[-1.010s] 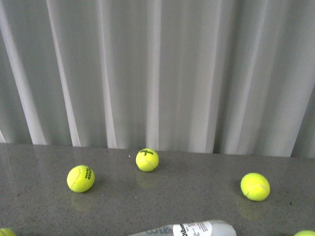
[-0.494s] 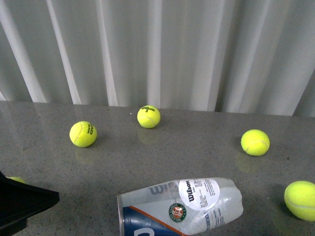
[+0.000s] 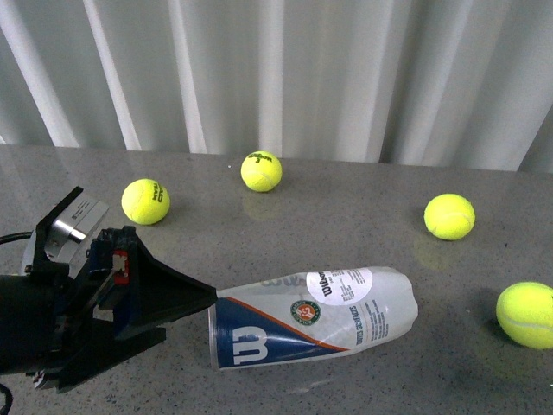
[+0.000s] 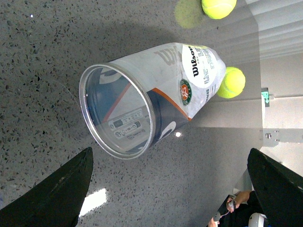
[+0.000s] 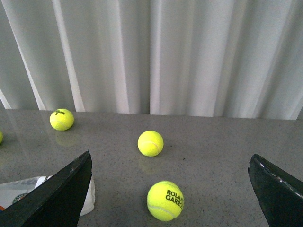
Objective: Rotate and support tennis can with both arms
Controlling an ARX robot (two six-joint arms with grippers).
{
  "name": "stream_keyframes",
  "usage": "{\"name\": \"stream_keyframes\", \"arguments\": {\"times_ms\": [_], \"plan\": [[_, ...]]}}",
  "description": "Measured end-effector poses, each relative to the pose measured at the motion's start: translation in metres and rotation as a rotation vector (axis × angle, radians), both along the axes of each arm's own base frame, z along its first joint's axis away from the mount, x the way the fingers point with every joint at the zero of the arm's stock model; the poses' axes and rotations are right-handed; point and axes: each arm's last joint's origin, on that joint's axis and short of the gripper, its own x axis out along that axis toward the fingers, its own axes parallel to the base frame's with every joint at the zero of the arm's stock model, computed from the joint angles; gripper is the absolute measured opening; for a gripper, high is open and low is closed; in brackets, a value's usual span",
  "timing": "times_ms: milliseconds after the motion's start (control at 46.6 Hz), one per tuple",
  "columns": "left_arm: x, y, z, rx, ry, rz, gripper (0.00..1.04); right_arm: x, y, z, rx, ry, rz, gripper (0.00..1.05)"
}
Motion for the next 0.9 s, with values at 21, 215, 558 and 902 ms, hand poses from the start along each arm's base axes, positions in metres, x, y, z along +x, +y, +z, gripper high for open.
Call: {"name": "stream_keyframes", "arguments": {"times_ms": [21,215,558,902], "plan": [[0.002,-0.001,-0.001,0.000,0.005,0.001,0.98,0.000,0.000,0.000,0.000,0.000,0.000,0.98],[0.010,-0.009,-0.005,-0.002,0.010,-0.004,0.98,0.000,0.000,0.000,0.000,0.000,0.000,0.98],[0.025,-0.022,-0.009,-0.013,0.010,-0.019,0.98,0.000,0.000,0.000,0.000,0.000,0.000,0.98],[0.037,-0.043,-0.023,-0.061,0.047,-0.026,0.98,0.000,0.000,0.000,0.000,0.000,0.000,0.98]]}}
